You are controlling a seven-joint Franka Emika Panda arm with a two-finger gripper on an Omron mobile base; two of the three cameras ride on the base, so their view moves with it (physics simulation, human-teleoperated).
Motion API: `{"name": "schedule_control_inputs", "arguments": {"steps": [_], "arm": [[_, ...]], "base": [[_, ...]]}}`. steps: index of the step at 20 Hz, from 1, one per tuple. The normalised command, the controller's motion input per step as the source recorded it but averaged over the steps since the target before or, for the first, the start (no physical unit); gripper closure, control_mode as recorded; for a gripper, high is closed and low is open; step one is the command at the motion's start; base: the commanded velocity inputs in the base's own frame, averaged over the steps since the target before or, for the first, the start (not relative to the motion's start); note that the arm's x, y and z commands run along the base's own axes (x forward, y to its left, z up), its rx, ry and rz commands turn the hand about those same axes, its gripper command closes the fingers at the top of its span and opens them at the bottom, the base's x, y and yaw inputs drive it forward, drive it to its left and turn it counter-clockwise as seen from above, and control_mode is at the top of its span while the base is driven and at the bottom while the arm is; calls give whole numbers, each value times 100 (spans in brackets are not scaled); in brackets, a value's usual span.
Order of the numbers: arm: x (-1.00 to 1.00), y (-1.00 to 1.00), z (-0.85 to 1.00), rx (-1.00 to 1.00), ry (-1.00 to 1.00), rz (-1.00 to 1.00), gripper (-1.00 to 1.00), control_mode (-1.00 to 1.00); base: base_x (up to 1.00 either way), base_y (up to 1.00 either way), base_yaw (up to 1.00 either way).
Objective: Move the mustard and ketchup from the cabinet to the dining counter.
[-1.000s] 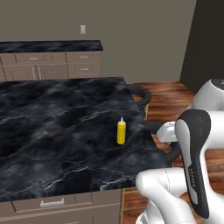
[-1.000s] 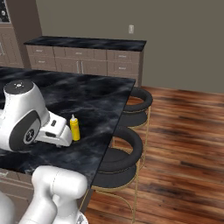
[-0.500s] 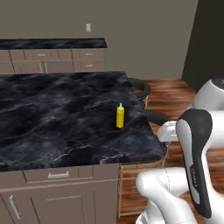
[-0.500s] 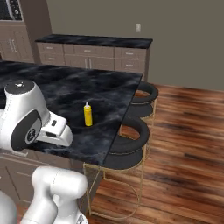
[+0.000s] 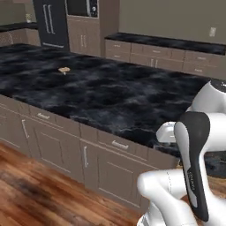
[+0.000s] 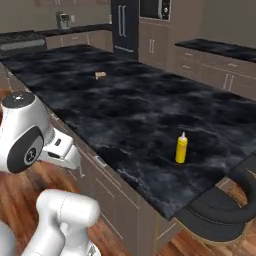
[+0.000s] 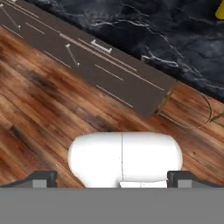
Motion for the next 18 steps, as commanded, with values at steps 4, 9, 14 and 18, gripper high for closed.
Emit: {"name": "schedule_control_inputs", "arguments": {"steps": [4, 9, 14, 18], "arm": [[0, 0, 0, 0, 0, 0, -100, 100], [0, 0, 0, 0, 0, 0, -100, 100], [0, 0, 0, 0, 0, 0, -100, 100], [0, 0, 0, 0, 0, 0, -100, 100]], "base": [[-1, 9, 99], [5, 7, 94], [37, 13, 69], [63, 28, 38]]}}
